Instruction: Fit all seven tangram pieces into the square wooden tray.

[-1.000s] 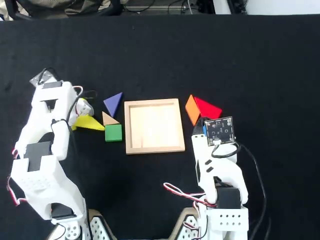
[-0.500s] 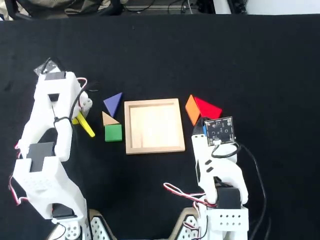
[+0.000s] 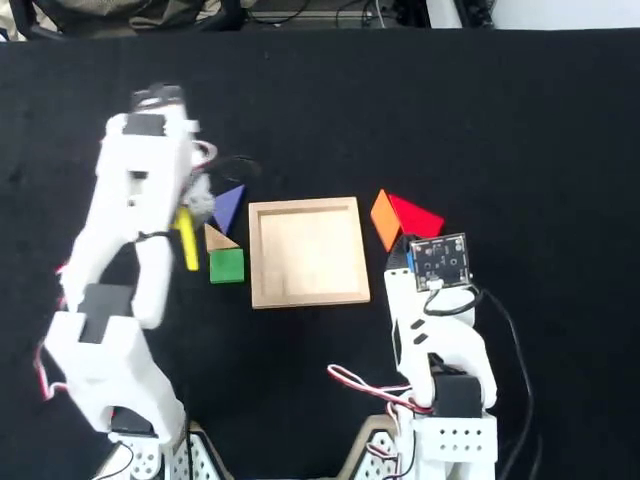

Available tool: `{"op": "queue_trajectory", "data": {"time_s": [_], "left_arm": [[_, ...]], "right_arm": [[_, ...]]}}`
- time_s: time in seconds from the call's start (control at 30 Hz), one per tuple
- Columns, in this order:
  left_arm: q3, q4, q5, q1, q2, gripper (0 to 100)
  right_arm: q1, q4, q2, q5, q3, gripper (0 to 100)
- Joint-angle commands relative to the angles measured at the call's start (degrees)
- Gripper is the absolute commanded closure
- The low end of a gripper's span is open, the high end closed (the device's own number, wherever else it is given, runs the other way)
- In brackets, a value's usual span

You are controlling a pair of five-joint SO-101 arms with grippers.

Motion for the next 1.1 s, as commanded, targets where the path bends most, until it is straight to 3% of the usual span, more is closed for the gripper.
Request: {"op": "queue_trajectory", "data": {"time_s": [0.0, 0.33, 0.73, 1.07], "left_arm": [[-11.0, 6.5, -5.5, 7.0, -0.9, 95], [-16.3, 2.4, -6.5, 16.7, 12.7, 95], [-15.8, -1.0, 14.3, 17.7, 16.4, 95], [-15.7, -1.0, 19.5, 18.5, 21.5, 95]], "right_arm": [[3.5, -1.2, -4.4, -0.2, 0.0, 98.6], [10.0, -3.2, -4.4, -0.8, 0.0, 98.6], [9.8, -3.1, -4.4, -0.8, 0.0, 98.6], [9.8, -3.1, -4.4, -0.8, 0.0, 98.6]]}}
